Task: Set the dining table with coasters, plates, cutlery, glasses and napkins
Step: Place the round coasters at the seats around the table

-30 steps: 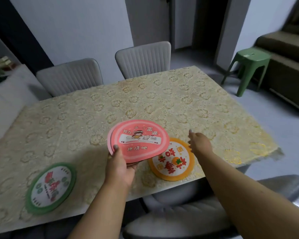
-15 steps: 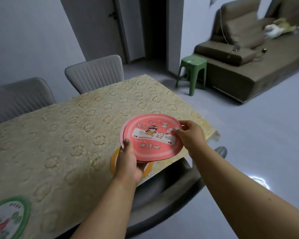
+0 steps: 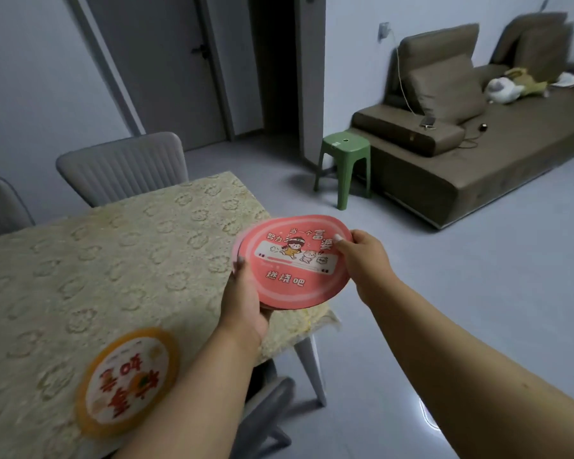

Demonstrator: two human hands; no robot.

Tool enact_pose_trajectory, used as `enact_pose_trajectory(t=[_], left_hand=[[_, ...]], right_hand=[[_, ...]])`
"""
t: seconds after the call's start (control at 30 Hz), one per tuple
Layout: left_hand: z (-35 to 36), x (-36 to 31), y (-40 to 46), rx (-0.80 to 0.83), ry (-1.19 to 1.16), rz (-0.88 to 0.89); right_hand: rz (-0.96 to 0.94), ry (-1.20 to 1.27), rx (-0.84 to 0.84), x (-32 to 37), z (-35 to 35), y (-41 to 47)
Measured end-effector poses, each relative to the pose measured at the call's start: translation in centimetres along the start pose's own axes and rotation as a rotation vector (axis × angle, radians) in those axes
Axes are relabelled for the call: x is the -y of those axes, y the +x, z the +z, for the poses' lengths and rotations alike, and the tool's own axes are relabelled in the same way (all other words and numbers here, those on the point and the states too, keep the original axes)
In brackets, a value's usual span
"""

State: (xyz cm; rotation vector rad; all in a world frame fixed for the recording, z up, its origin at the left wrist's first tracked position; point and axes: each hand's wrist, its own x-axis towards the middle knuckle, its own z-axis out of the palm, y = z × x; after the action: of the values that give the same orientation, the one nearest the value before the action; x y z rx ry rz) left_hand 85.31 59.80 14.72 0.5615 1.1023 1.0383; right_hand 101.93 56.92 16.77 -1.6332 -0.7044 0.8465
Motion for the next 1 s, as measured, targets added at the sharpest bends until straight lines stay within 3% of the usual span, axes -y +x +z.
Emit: enact_pose_trajectory(t=[0.3, 0.5, 0.77, 1.0], left_hand=[[11.9, 3.9, 6.1, -0.083, 0.158, 0.038], [18.1, 5.0, 12.1, -0.081, 0.12, 0.063], [25.5, 1.5, 24.8, -0.069, 0.073, 0.071], [27.1, -4.1, 34.7, -0.13, -0.008, 0.087]], right_hand=[[-0.042, -0.105, -0.032, -0.6, -8.6, 10.7], [-0.063, -0.175, -0.068, -0.5, -10.6, 19.0], [-0.112, -0.323, -0.084, 3.4, -8.2, 35.1], [-0.125, -0.275, -0.029, 6.9, -2.0, 47.0]])
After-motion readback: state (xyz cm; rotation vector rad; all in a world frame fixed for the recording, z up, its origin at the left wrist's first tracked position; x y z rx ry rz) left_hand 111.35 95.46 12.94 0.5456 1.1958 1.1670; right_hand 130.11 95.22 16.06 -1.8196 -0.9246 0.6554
